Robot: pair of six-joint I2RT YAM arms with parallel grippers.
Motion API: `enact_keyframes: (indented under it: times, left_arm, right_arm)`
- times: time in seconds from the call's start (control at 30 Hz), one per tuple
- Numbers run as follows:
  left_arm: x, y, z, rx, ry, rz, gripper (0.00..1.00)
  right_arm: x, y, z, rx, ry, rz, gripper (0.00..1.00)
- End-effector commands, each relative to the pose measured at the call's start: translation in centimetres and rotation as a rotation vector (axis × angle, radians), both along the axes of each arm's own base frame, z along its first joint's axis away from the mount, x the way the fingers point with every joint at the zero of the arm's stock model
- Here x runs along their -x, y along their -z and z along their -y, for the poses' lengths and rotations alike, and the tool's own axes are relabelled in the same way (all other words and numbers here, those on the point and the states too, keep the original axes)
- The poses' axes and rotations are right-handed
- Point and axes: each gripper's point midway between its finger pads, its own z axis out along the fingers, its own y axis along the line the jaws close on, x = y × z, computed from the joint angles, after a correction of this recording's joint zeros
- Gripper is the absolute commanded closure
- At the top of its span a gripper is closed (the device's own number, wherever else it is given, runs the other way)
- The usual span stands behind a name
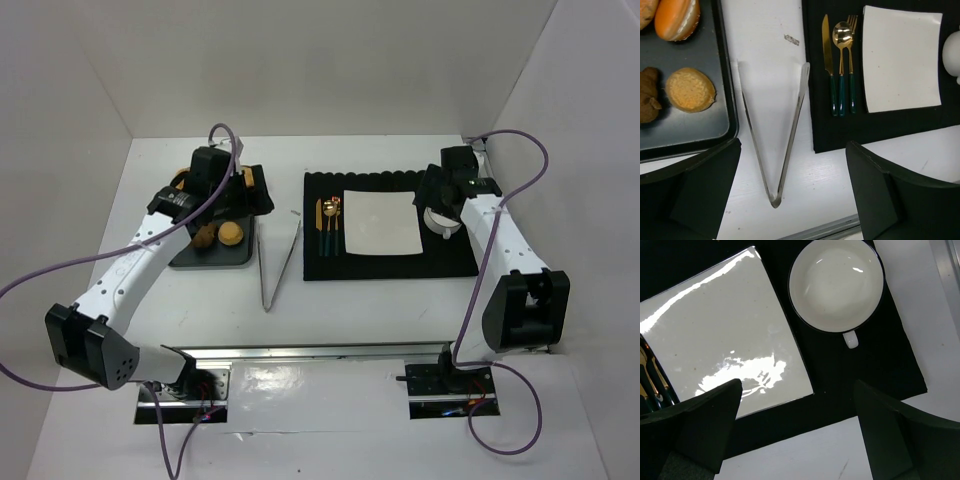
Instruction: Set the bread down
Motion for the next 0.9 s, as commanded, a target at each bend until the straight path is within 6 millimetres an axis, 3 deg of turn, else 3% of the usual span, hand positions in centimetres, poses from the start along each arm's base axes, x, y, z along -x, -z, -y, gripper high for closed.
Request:
enact_keyframes:
  times: [0.0,0.2,0.4,0.6,0.87]
  left_arm:
    - [-0.1,-0.8,-1.1,-0.014,-0.052,0.051,0.01]
    - [1.5,1.9,0.1,-0.028,-0.008,-0.072,0.01]
    - [5.3,7.7,1.2,-0.111,-0.015,-0.218,0.01]
    - [8.0,12.1,1.4,-0.108,-0.038,-0.305,0.01]
    - [9.6,17.1,1.9,-0.144,-0.016,-0.370,0.02]
  right_arm:
    - [-0.4,-1.2,-0.1,-0.032,0.007,0.067,0.00]
    - [-0.4,-1.6,-0.3,-0.047,0.006,0.079,0.00]
    - [0.6,0.1,-1.4,-0.091,-0.031,0.018,0.00]
    - [0.4,-0.1,-3.5,-0.183,-0.112,0.071,0.00]
    - [-0.2,-0.5,-4.1,-0.207,-0.135,0.089,0.00]
